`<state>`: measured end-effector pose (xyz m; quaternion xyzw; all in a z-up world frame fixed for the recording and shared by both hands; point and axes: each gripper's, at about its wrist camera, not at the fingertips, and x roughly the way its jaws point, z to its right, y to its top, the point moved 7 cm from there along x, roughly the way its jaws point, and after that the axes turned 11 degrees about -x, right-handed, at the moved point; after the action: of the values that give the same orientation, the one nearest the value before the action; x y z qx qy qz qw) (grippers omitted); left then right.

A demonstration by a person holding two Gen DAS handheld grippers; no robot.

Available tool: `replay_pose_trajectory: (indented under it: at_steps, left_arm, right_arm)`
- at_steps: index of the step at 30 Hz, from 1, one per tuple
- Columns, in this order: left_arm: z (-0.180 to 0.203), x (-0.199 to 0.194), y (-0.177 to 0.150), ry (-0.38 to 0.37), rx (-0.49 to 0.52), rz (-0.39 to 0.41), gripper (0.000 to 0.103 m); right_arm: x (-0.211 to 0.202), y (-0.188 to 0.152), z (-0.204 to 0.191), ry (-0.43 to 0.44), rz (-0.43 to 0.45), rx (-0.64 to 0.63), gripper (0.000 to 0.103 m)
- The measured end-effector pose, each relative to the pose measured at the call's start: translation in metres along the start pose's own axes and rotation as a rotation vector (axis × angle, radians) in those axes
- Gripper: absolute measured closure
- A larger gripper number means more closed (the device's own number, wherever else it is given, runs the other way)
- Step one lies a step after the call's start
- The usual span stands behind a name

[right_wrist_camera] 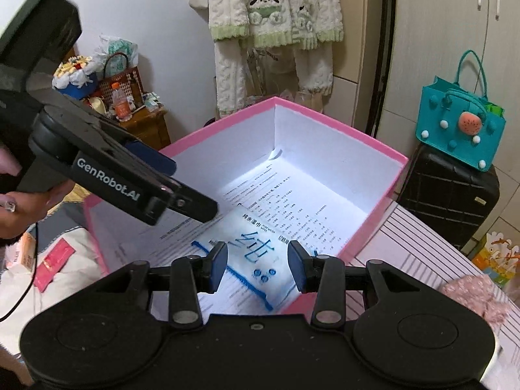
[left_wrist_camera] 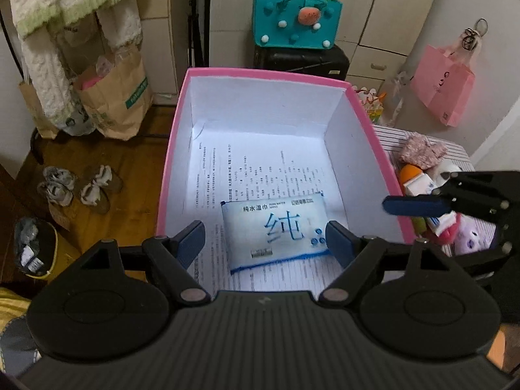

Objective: Organize soft objects
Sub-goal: 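Lower the pack into the pink box and open the right gripper, then reach the right gripper to the purple plush doll and grasp it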

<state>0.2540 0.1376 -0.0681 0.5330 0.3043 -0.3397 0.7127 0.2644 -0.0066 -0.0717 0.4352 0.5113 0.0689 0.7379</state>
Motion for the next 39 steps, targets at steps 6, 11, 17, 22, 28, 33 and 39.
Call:
replay_pose_trajectory:
  at_steps: [6,11,17,22,28,33,39]
  left_arm:
    - [0.025,-0.044,-0.017,-0.045,0.098,0.038,0.018]
    - [0.045,-0.068,-0.033,-0.097,0.147,0.026,0.015]
    - [0.063,-0.083,-0.053,-0.104,0.191,0.032,0.015]
    - [0.081,-0.094,-0.069,-0.111,0.23,0.024,0.013]
    - [0.108,-0.1,-0.087,-0.127,0.281,0.004,0.011]
    - [0.131,-0.099,-0.101,-0.168,0.3,-0.016,0.01]
    - [0.157,-0.087,-0.113,-0.221,0.318,-0.034,0.01]
  right_arm:
    - [-0.042,-0.005,-0.003,0.018,0.02,0.043,0.056]
    - [-0.078,-0.012,-0.01,0.036,0.039,0.067,0.053]
    - [-0.105,-0.036,-0.014,0.049,0.037,0.116,0.052]
    - [-0.13,-0.055,-0.018,0.021,0.033,0.115,0.049]
    - [-0.158,-0.077,-0.017,-0.009,0.035,0.133,0.045]
    - [-0.177,-0.1,-0.014,-0.033,0.033,0.149,0.039]
    - [-0.196,-0.127,-0.009,-0.087,0.048,0.163,0.032]
